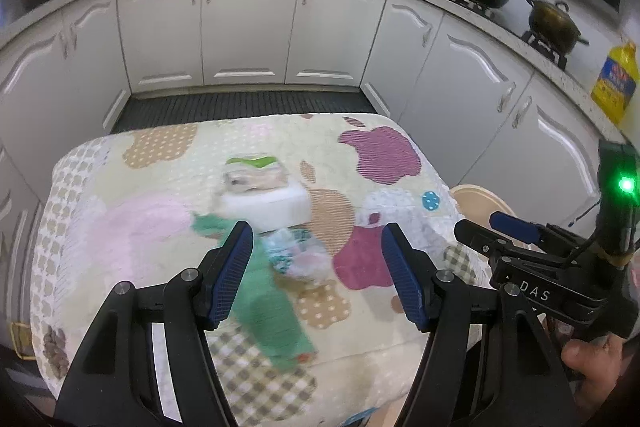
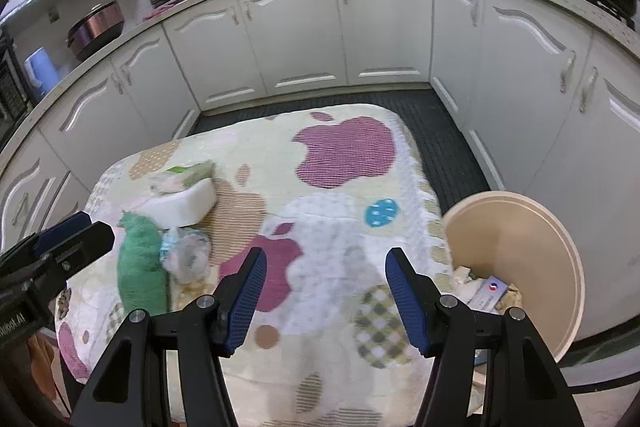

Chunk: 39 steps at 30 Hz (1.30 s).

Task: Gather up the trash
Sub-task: 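Grasp the green towel with the left tool while the right tool grasps the clear plastic bag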

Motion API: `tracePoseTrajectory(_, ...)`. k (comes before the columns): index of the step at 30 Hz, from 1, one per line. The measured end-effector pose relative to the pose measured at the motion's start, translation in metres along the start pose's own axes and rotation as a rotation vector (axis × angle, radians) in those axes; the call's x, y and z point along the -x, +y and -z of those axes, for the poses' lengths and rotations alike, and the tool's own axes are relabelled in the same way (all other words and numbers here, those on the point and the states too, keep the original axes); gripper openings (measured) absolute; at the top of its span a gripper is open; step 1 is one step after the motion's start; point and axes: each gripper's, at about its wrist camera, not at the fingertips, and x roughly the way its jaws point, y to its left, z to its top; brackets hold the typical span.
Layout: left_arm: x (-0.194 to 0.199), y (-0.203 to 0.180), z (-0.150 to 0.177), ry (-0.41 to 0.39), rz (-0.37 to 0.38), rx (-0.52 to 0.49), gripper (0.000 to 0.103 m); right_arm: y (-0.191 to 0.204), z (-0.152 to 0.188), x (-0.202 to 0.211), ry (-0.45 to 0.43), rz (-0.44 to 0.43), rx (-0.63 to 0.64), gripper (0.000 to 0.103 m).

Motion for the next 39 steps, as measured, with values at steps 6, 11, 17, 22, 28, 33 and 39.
tracePoseTrajectory(6,0.011,0.046,0.000,0.018,-0.001,0.092,0.066,0.023,-0.003,-0.005,0.001,-0.031,0.039,0.061)
tracePoseTrajectory(11,0.015,0.072,0.008,0.034,-0.006,0.147,0.067,0.042,-0.005,-0.016,0.022,-0.087,0.074,0.062)
tracePoseTrajectory(17,0.002,0.083,0.023,0.088,0.013,0.166,0.069,0.061,-0.003,-0.033,0.058,-0.146,0.114,0.062)
tracePoseTrajectory(22,-0.023,0.080,0.030,0.145,0.044,0.178,0.069,0.070,0.000,-0.046,0.088,-0.187,0.127,0.062)
tracePoseTrajectory(28,-0.061,0.081,0.033,0.198,0.103,0.232,0.067,0.067,0.002,-0.054,0.106,-0.185,0.133,0.062)
tracePoseTrajectory(33,-0.070,0.081,0.037,0.232,0.134,0.214,0.040,0.068,0.001,-0.060,0.120,-0.219,0.135,0.062)
tracePoseTrajectory(39,-0.040,0.093,0.029,0.209,0.126,0.185,0.037,0.087,0.003,-0.072,0.137,-0.288,0.180,0.061)
